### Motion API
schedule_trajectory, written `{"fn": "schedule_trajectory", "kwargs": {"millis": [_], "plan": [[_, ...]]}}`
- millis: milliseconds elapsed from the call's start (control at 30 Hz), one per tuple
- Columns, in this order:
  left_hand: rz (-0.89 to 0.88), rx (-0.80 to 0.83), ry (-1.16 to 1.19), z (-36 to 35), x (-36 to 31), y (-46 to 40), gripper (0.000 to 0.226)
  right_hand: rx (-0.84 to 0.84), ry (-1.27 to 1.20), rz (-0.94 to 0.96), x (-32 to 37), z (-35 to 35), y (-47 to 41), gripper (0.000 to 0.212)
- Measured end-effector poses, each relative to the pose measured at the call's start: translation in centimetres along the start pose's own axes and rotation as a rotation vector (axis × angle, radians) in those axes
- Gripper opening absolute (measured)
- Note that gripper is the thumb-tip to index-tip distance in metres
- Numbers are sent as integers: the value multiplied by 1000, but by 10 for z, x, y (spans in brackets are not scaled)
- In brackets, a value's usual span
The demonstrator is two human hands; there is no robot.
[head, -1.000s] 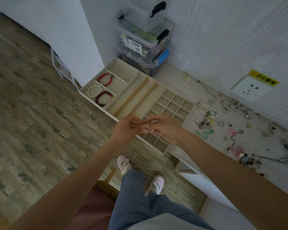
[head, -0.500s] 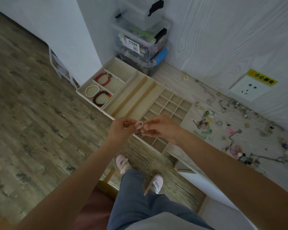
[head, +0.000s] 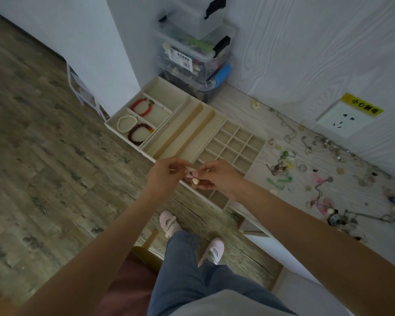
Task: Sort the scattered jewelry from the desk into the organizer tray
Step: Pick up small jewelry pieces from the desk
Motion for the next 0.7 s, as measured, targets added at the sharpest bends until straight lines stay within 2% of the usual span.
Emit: {"fn": "schedule_trajectory", "kwargs": {"millis": [100,167,333,500,700], "plan": [[55,-67,105,-2,-4,3,18,-32,-49,12,1,0,-2,9],[79,-74,90,-4,-2,4,22,-63,-64,20,1,-1,-2,11],[123,-26,-60,-7,3,7,22,-125,-58,13,-1,-6,-3,14],[199,11,-46,-9,4,4,23,-170,5,2,-3,-11,-5,6],[212,51,74,-10,11,5,26,-167,24,-21,-4,-11,-5,11]]}}
Point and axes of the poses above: each hand's wrist, its own y-axis away from the middle knuckle, its own z-axis out of the back of the hand, x = y × z, the point moved 1 cm from there along -y, towards the middle knuckle, and after that the axes turned 1 degree about z, right-handed, at the moved point
